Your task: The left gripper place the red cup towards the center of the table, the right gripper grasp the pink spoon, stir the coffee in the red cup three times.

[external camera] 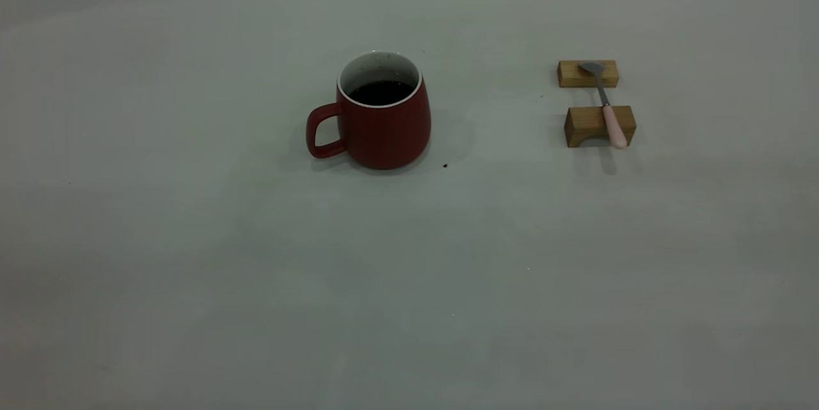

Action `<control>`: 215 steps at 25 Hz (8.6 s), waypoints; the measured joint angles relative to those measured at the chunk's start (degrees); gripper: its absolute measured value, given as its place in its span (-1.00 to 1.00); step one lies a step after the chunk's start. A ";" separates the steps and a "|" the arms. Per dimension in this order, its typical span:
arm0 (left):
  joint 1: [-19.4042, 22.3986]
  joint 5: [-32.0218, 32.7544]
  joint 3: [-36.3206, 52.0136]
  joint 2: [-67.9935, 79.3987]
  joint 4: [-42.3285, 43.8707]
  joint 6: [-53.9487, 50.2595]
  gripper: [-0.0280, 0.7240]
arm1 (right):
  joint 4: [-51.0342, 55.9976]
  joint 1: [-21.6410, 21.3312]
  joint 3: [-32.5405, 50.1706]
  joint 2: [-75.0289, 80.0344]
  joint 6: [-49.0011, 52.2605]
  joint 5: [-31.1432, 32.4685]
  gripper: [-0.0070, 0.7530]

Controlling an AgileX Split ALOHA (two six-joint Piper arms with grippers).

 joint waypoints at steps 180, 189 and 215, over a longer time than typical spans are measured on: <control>0.00 0.00 0.00 0.00 -0.16 0.06 -0.28 | 95.59 18.34 -65.34 144.19 31.36 -11.19 -0.68; 0.00 0.00 0.00 0.00 -0.16 0.06 -0.28 | 91.63 18.31 -65.34 144.23 30.48 -8.11 -0.35; 0.00 0.00 0.00 0.00 -0.16 0.06 -0.28 | 49.68 17.66 -65.20 92.26 30.35 5.00 -0.14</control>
